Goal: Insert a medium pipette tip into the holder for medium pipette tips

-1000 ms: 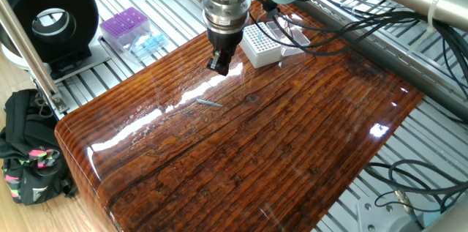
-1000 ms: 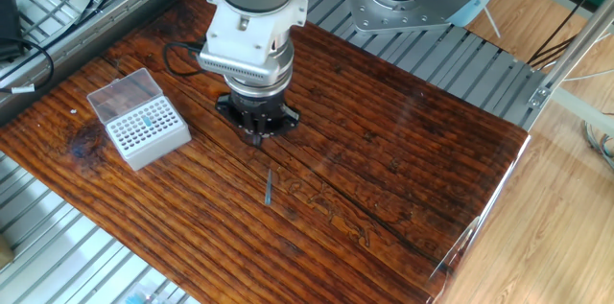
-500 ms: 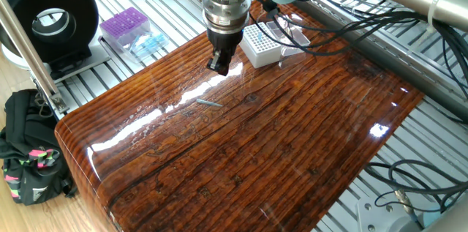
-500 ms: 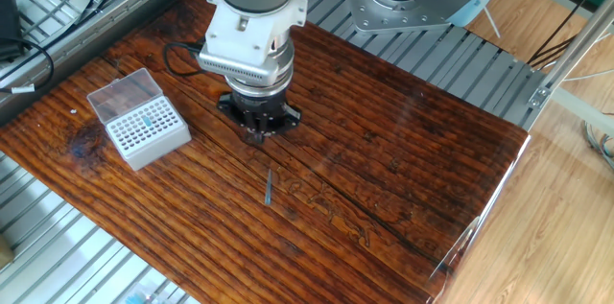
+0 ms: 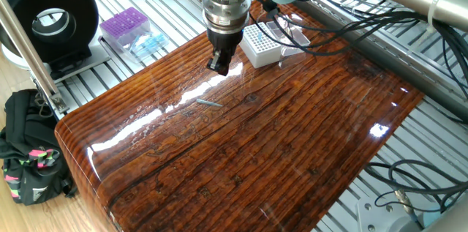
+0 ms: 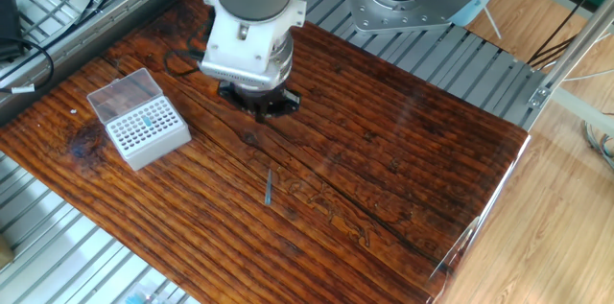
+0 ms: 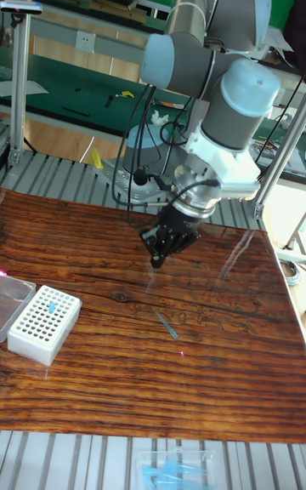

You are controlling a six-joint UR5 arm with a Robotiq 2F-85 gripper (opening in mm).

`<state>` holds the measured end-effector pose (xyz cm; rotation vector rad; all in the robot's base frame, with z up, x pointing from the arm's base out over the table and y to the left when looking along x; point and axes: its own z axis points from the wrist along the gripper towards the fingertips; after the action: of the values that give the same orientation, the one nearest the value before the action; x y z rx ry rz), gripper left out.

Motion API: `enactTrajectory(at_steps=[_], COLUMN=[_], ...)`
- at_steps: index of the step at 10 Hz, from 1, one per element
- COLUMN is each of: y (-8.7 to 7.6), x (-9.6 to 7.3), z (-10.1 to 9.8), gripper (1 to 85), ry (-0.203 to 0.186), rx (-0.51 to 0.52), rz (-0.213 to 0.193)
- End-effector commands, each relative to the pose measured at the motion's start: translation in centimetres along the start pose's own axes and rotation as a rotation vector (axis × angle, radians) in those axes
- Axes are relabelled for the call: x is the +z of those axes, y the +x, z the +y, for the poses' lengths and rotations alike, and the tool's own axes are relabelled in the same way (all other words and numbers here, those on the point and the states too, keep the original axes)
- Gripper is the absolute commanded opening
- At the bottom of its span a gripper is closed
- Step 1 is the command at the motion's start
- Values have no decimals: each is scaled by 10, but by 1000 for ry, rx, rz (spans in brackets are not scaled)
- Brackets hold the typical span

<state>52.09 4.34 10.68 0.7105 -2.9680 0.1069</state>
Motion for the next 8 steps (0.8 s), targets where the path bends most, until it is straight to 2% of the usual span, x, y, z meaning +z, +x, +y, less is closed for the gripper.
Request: enactTrajectory(at_steps=[1, 2, 3, 4, 5, 6, 8], y=[-51, -70, -81, -85, -80, -75, -81], x=[22, 29, 34, 36, 35, 36, 43], z=[-8, 0, 7, 11, 18, 26, 21], gripper=[10, 27, 27, 27, 27, 63, 83], ry=[-7, -14, 8, 45, 63, 49, 63], rx=[-18, 13, 11, 12, -4, -24, -21], rz=[22, 42, 100, 134, 175, 192, 183])
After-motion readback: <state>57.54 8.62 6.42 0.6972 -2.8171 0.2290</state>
